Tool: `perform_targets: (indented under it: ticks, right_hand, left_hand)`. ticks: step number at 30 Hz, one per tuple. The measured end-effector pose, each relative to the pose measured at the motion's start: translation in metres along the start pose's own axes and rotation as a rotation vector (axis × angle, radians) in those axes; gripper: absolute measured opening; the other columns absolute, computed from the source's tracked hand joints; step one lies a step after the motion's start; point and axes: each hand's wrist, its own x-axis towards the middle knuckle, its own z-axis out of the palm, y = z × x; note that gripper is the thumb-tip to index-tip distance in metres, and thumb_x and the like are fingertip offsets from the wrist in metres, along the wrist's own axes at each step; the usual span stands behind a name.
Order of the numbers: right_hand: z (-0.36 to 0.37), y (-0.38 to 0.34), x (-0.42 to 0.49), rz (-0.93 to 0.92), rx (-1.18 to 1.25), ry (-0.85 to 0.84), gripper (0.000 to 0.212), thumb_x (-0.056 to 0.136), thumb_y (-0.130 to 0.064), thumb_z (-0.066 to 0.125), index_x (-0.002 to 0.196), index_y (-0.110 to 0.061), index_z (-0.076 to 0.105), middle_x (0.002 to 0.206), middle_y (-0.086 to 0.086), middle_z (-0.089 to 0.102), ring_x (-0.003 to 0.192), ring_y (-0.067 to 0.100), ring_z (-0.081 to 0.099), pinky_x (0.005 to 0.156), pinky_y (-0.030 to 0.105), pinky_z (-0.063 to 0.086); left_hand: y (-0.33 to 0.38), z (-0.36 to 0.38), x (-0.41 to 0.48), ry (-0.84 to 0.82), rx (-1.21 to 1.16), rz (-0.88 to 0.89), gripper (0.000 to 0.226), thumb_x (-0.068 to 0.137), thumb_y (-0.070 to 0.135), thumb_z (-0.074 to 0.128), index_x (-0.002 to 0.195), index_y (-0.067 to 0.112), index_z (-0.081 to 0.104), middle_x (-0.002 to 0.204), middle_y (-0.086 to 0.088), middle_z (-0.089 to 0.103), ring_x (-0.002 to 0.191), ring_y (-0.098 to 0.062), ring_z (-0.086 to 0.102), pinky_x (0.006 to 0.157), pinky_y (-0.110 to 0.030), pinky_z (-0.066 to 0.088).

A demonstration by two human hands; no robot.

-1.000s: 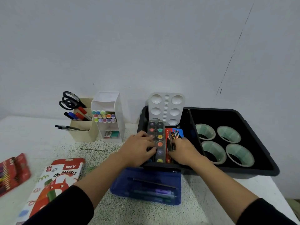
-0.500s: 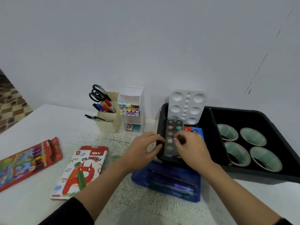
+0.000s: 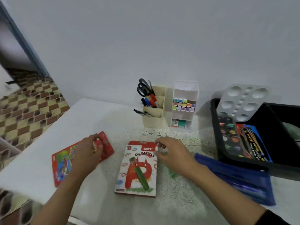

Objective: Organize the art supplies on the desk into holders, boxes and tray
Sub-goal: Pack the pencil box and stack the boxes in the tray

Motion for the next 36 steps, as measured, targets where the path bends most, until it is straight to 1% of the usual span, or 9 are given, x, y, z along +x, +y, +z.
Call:
perform_targets:
  ticks: [3, 6, 9, 15, 19, 23, 28, 31, 36]
  right_hand:
    - [0.029, -0.02, 0.024, 0.079, -0.092, -0.134, 0.07, 0.084, -0.055, 0.072, 0.143, -0.027, 0.046, 0.132, -0.008, 0.055, 0.124, 0.014, 0.048, 0.103, 0.034, 0.043]
    - [0.044, -0.033, 0.043, 0.187, -0.166, -0.28, 0.107, 0.072, -0.06, 0.08, 0.156, -0.021, 0.025, 0.153, -0.002, 0.039, 0.138, 0.02, 0.038, 0.113, 0.04, 0.036]
    - [0.046, -0.04, 0.057, 0.259, -0.28, -0.36, 0.121, 0.066, -0.064, 0.082, 0.157, -0.018, 0.017, 0.156, 0.003, 0.034, 0.141, 0.025, 0.034, 0.115, 0.045, 0.034]
    - [0.043, -0.045, 0.072, 0.319, -0.322, -0.362, 0.095, 0.053, -0.061, 0.09, 0.13, -0.022, 0.049, 0.126, 0.0, 0.043, 0.124, 0.022, 0.039, 0.106, 0.045, 0.041]
    - [0.041, -0.039, 0.068, 0.355, -0.21, -0.342, 0.085, 0.048, -0.059, 0.093, 0.113, -0.03, 0.048, 0.111, -0.007, 0.044, 0.107, 0.015, 0.048, 0.096, 0.038, 0.048]
    - [0.031, -0.031, 0.056, 0.363, 0.012, -0.316, 0.078, 0.049, -0.047, 0.098, 0.108, -0.029, 0.05, 0.104, -0.011, 0.062, 0.091, 0.008, 0.064, 0.081, 0.031, 0.058]
    - [0.009, -0.035, 0.043, 0.349, 0.416, -0.169, 0.066, 0.06, -0.019, 0.097, 0.109, -0.018, 0.054, 0.096, 0.004, 0.075, 0.081, 0.017, 0.075, 0.068, 0.033, 0.063]
    - [0.001, -0.036, 0.047, 0.343, 0.625, -0.112, 0.056, 0.069, -0.009, 0.092, 0.114, -0.014, 0.059, 0.097, 0.007, 0.076, 0.086, 0.021, 0.075, 0.076, 0.04, 0.063]
    - [0.018, -0.032, 0.061, 0.443, 0.77, -0.097, 0.066, 0.071, -0.011, 0.09, 0.128, -0.011, 0.057, 0.106, 0.008, 0.077, 0.096, 0.026, 0.075, 0.086, 0.048, 0.06]
  left_hand:
    - [-0.051, -0.014, 0.026, -0.214, 0.225, -0.034, 0.054, 0.098, 0.033, 0.059, 0.146, 0.015, 0.045, 0.148, -0.018, 0.046, 0.135, -0.037, 0.04, 0.113, -0.051, 0.033]
    - [-0.075, -0.028, 0.044, -0.436, 0.409, -0.045, 0.075, 0.098, 0.062, 0.043, 0.158, 0.023, 0.02, 0.164, -0.01, 0.021, 0.15, -0.031, 0.019, 0.12, -0.052, 0.019]
    - [-0.076, -0.039, 0.057, -0.467, 0.514, 0.034, 0.088, 0.088, 0.076, 0.044, 0.158, 0.026, 0.022, 0.157, -0.006, 0.033, 0.141, -0.027, 0.036, 0.113, -0.047, 0.034]
    - [-0.064, -0.038, 0.067, -0.528, 0.331, 0.052, 0.089, 0.06, 0.083, 0.072, 0.123, 0.026, 0.047, 0.114, 0.002, 0.061, 0.096, -0.014, 0.063, 0.084, -0.035, 0.056]
    - [-0.061, -0.034, 0.069, -0.524, 0.211, 0.06, 0.073, 0.053, 0.083, 0.074, 0.099, 0.03, 0.054, 0.093, 0.012, 0.068, 0.078, -0.006, 0.066, 0.078, -0.033, 0.057]
    - [-0.059, -0.033, 0.073, -0.585, -0.063, -0.022, 0.06, 0.058, 0.071, 0.081, 0.098, 0.03, 0.064, 0.086, 0.011, 0.075, 0.074, -0.008, 0.073, 0.078, -0.037, 0.06]
    - [-0.045, -0.022, 0.069, -0.648, -0.453, -0.208, 0.043, 0.079, 0.037, 0.082, 0.11, 0.016, 0.062, 0.09, -0.004, 0.078, 0.076, -0.025, 0.077, 0.079, -0.05, 0.061]
    - [-0.028, -0.008, 0.056, -0.726, -0.636, -0.304, 0.039, 0.089, 0.029, 0.073, 0.118, 0.013, 0.054, 0.097, -0.013, 0.077, 0.083, -0.036, 0.076, 0.08, -0.055, 0.06]
    - [-0.006, 0.005, 0.038, -0.743, -0.76, -0.333, 0.028, 0.099, 0.034, 0.059, 0.119, 0.015, 0.054, 0.098, -0.016, 0.076, 0.087, -0.039, 0.075, 0.083, -0.055, 0.059]
